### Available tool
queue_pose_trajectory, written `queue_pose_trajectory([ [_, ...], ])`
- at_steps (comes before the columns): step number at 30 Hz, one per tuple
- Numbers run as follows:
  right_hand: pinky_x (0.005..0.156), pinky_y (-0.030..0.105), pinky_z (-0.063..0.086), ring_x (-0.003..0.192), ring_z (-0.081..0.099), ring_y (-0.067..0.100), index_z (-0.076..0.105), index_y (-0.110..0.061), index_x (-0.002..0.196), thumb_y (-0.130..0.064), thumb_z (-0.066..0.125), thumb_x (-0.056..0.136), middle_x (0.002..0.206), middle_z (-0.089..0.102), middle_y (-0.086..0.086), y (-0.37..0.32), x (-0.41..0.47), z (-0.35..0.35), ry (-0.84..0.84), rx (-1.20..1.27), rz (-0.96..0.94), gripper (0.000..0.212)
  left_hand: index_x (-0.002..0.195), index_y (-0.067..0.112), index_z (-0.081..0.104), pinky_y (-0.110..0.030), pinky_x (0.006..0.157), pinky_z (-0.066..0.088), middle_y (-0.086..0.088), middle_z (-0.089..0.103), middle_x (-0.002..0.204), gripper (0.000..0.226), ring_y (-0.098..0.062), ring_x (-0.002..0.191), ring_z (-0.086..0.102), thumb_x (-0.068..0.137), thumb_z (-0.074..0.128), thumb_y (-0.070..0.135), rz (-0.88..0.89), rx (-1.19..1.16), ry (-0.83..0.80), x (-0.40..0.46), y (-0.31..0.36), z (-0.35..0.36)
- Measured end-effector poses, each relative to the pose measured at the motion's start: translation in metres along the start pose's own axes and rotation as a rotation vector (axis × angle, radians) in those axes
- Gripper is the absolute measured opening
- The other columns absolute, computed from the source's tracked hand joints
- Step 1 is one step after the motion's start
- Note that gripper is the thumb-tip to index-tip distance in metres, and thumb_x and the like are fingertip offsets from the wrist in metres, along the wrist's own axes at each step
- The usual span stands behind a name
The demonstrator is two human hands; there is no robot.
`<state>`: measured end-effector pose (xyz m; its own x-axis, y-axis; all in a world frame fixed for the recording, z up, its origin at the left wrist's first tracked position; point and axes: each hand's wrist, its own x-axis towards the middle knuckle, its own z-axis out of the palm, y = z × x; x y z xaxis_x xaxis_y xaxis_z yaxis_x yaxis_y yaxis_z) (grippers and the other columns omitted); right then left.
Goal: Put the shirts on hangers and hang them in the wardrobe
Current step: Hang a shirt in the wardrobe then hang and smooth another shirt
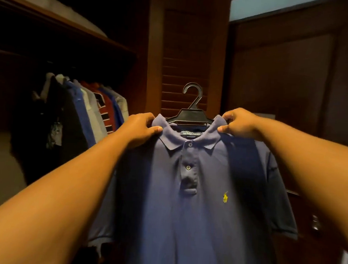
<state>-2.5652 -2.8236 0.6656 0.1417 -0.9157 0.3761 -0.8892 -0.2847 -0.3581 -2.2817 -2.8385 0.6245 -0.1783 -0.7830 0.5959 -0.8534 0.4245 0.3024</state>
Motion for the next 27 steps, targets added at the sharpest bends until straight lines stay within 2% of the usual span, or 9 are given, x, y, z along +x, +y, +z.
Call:
queue_pose_trajectory([
  [2,0.068,0.031,0.045,0.077,0.054,0.018,0.063,-0.017,0.088,-0.024,0.065,0.091,0.083,0.06,0.004,-0.008,0.034,0.018,-0.035,0.017,-0.069,0.008,0.107,0.015,0.058,-0.032,0.078,0.047,-0.004,0.059,0.096,0.028,-0.019,0.088,0.055,0.092,0.058,0.039,-0.053,0.038,0.016,0.009,-0.024,-0.002],
  [6,0.061,0.028,0.041,0.072,0.05,0.017,0.059,-0.02,0.077,-0.023,0.064,0.091,0.076,0.056,0.003,-0.037,0.094,0.051,-0.073,0.063,-0.205,0.015,0.108,0.012,0.059,-0.036,0.078,0.047,-0.008,0.062,0.098,0.03,-0.023,0.088,0.057,0.092,0.059,0.037,-0.143,0.137,0.084,0.016,-0.068,-0.017],
  [8,0.063,0.028,0.042,0.074,0.052,0.017,0.06,-0.02,0.082,-0.024,0.064,0.091,0.08,0.058,0.004,-0.055,0.119,0.066,-0.083,0.092,-0.266,0.011,0.111,0.01,0.059,-0.035,0.074,0.045,-0.006,0.06,0.095,0.032,-0.022,0.086,0.055,0.092,0.059,0.035,-0.177,0.177,0.117,0.018,-0.089,-0.028],
  [10,0.072,0.033,0.047,0.082,0.057,0.019,0.063,-0.018,0.093,-0.025,0.065,0.091,0.089,0.062,0.005,-0.074,0.142,0.081,-0.085,0.121,-0.312,0.008,0.111,0.009,0.059,-0.031,0.072,0.039,-0.003,0.057,0.093,0.033,-0.02,0.085,0.052,0.092,0.06,0.036,-0.212,0.234,0.152,0.02,-0.111,-0.042],
  [13,0.079,0.036,0.048,0.091,0.058,0.022,0.064,-0.016,0.1,-0.025,0.066,0.09,0.094,0.064,0.006,-0.108,0.174,0.098,-0.107,0.156,-0.373,0.015,0.106,0.009,0.06,-0.036,0.075,0.045,-0.009,0.064,0.099,0.033,-0.025,0.09,0.057,0.091,0.061,0.038,-0.27,0.276,0.203,0.023,-0.143,-0.064],
  [16,0.076,0.033,0.046,0.088,0.056,0.02,0.062,-0.014,0.098,-0.025,0.066,0.09,0.091,0.062,0.004,-0.141,0.201,0.114,-0.116,0.189,-0.44,0.014,0.108,0.01,0.059,-0.04,0.081,0.049,-0.009,0.064,0.101,0.03,-0.026,0.092,0.059,0.091,0.06,0.036,-0.325,0.298,0.26,0.023,-0.171,-0.085],
  [20,0.062,0.027,0.043,0.076,0.053,0.016,0.061,-0.016,0.087,-0.026,0.067,0.09,0.087,0.062,0.007,-0.186,0.226,0.134,-0.117,0.199,-0.538,0.012,0.112,0.017,0.057,-0.04,0.082,0.05,-0.007,0.064,0.105,0.03,-0.023,0.092,0.059,0.091,0.059,0.039,-0.405,0.352,0.335,0.02,-0.206,-0.111],
  [24,0.064,0.027,0.044,0.078,0.055,0.018,0.061,-0.015,0.086,-0.026,0.067,0.089,0.089,0.063,0.009,-0.225,0.248,0.149,-0.09,0.203,-0.631,0.013,0.124,0.016,0.05,-0.041,0.085,0.051,-0.007,0.062,0.111,0.04,-0.023,0.097,0.059,0.092,0.059,0.038,-0.466,0.402,0.42,0.019,-0.235,-0.131],
  [27,0.063,0.025,0.045,0.08,0.057,0.018,0.062,-0.015,0.091,-0.027,0.068,0.088,0.091,0.064,0.008,-0.251,0.261,0.154,-0.073,0.23,-0.684,0.014,0.121,0.016,0.051,-0.037,0.08,0.05,-0.006,0.063,0.109,0.036,-0.021,0.094,0.058,0.092,0.059,0.037,-0.481,0.446,0.486,0.021,-0.254,-0.145],
])
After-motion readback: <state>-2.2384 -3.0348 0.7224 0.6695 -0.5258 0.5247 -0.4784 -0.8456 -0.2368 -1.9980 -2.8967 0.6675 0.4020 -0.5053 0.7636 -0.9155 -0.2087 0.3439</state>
